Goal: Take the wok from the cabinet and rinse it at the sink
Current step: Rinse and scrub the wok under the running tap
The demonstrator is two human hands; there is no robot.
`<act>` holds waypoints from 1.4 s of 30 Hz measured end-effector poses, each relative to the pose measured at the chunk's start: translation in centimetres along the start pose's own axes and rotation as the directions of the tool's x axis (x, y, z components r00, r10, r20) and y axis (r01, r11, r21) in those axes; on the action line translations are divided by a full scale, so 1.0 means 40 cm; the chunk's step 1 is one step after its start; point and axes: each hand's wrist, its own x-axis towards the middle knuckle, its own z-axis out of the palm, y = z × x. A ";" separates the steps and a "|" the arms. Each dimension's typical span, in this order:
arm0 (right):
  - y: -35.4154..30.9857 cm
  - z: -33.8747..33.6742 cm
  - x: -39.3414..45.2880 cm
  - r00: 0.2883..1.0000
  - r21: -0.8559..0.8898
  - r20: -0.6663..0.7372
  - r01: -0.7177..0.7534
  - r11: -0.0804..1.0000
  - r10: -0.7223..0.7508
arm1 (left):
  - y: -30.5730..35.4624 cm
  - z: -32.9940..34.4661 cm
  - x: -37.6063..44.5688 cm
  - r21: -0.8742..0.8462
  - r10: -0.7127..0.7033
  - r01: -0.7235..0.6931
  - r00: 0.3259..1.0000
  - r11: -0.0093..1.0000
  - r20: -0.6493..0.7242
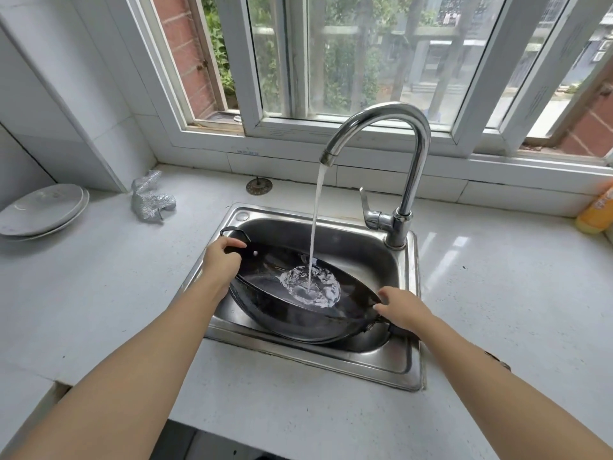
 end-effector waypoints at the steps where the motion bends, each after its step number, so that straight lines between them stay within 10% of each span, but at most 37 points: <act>1: 0.001 0.005 0.005 1.000 -0.008 -0.011 -0.013 1.000 0.013 | -0.002 0.003 -0.002 0.007 -0.003 0.003 1.000 1.000 -0.010; 42: -0.017 0.017 0.026 0.998 0.172 0.035 -0.065 0.983 0.060 | -0.034 -0.007 -0.044 0.204 0.007 -0.014 0.999 0.979 0.034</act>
